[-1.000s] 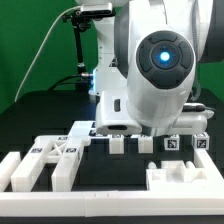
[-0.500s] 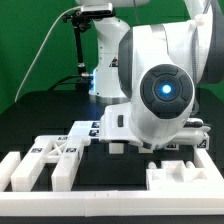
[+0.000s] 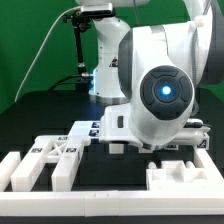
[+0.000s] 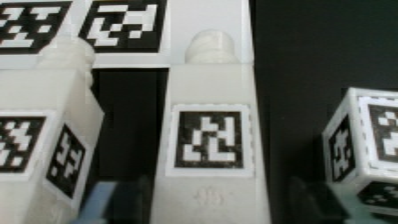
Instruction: Assemble chair
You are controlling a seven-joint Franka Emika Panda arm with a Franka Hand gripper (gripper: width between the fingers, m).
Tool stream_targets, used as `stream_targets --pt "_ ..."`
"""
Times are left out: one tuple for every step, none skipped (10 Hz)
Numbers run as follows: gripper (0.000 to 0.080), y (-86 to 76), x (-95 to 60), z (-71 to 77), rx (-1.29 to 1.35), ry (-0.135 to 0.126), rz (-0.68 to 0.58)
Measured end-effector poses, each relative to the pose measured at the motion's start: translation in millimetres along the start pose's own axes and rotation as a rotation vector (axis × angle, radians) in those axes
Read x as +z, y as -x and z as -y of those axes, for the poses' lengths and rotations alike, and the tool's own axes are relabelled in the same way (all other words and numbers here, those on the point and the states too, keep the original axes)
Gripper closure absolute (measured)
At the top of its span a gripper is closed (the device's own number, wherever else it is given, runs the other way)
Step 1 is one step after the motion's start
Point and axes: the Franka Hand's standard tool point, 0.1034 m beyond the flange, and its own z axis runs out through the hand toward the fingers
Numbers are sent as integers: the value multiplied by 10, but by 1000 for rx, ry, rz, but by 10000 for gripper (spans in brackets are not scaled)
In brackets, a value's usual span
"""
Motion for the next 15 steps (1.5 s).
stream_targets --pt "515 2 -1 0 0 0 1" --pt "515 2 -1 0 0 0 1" --pt "515 2 -1 0 -1 0 1" --pt "515 2 -1 0 -1 0 1" --pt "515 2 -1 0 -1 0 1" --pt "515 15 -49 -14 -26 -1 3" --pt "514 36 -255 -43 -61 -8 -17" --pt "514 83 -454 -59 -71 -15 -43" --pt "514 182 -693 -51 -83 -17 -80" --pt "514 315 -880 -21 -108 -11 -94" --pt "514 271 -953 15 -118 -9 -169" --pt "514 223 -958 7 -114 -12 -258" --pt "514 239 -949 -2 -112 -13 -302" --pt "514 200 -994 3 -112 -15 -379" --pt "514 221 -1044 42 -107 -19 -419"
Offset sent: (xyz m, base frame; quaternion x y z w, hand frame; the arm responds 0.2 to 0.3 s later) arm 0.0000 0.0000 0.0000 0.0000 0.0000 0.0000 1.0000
